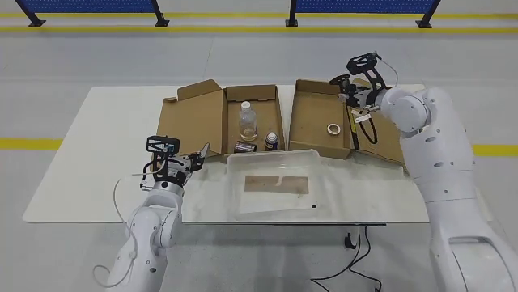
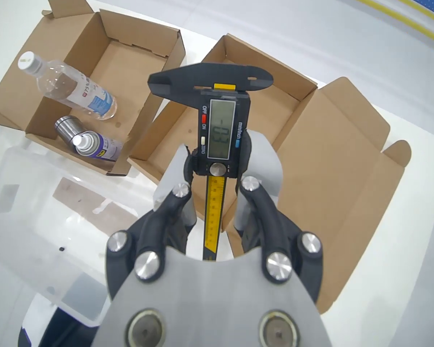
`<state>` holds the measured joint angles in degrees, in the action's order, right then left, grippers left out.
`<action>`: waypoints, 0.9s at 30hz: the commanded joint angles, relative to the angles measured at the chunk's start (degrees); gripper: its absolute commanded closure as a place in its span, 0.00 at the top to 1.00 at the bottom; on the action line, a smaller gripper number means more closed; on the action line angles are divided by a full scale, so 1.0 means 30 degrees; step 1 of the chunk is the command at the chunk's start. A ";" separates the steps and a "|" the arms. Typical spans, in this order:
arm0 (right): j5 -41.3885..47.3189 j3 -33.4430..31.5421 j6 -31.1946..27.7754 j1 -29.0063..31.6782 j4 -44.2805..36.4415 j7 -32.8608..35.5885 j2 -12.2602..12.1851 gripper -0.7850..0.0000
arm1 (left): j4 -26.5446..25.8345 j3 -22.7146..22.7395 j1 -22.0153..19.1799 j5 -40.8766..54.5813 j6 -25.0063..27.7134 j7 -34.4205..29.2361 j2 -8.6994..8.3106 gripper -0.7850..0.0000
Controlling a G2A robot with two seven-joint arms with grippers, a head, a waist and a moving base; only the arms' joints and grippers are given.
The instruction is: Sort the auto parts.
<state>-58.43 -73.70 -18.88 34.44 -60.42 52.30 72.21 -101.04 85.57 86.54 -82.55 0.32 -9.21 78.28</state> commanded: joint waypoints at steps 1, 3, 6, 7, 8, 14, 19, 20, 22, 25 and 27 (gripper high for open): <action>-0.0151 0.0314 0.0116 -0.0414 0.0719 -0.0180 0.0061 0.00 | 0.0000 0.0000 0.0000 0.0000 -0.0001 0.0000 0.0000 1.00; -0.0159 0.0700 0.0215 -0.0787 0.1390 -0.0471 0.0161 0.00 | 0.0000 0.0000 0.0000 0.0000 -0.0001 0.0000 0.0000 1.00; 0.0081 0.1102 0.0046 -0.1153 0.2079 -0.0684 0.0282 0.00 | 0.0000 0.0000 0.0000 0.0000 -0.0001 0.0000 0.0000 1.00; 0.0081 0.1102 0.0046 -0.1153 0.2079 -0.0684 0.0282 0.00 | 0.0000 0.0000 0.0000 0.0000 -0.0001 0.0000 0.0000 1.00; 0.0081 0.1102 0.0046 -0.1153 0.2079 -0.0684 0.0282 0.00 | 0.0000 0.0000 0.0000 0.0000 -0.0001 0.0000 0.0000 1.00; 0.0081 0.1102 0.0046 -0.1153 0.2079 -0.0684 0.0282 0.00 | 0.0000 0.0000 0.0000 0.0000 -0.0001 0.0000 0.0000 1.00; 0.0081 0.1102 0.0046 -0.1153 0.2079 -0.0684 0.0282 0.00 | 0.0000 0.0000 0.0000 0.0000 -0.0001 0.0000 0.0000 1.00; 0.0081 0.1102 0.0046 -0.1153 0.2079 -0.0684 0.0282 0.00 | 0.0000 0.0000 0.0000 0.0000 -0.0001 0.0000 0.0000 1.00; 0.0107 0.1133 0.0099 -0.0993 0.2052 -0.0884 0.0287 0.00 | 0.0000 0.0000 0.0000 0.0000 -0.0001 0.0000 0.0000 1.00; 0.0221 0.1272 0.0451 -0.0798 0.1892 -0.1311 0.0319 0.00 | 0.0000 0.0000 0.0000 0.0000 -0.0001 0.0000 0.0000 1.00; 0.0478 0.1406 0.0788 -0.0900 0.2036 -0.1392 0.0386 0.00 | 0.0000 0.0000 0.0000 0.0000 -0.0001 0.0000 0.0000 1.00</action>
<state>-57.34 -69.68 -16.93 31.94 -54.57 48.12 73.27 -101.04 85.57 86.54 -82.55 0.32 -9.21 78.28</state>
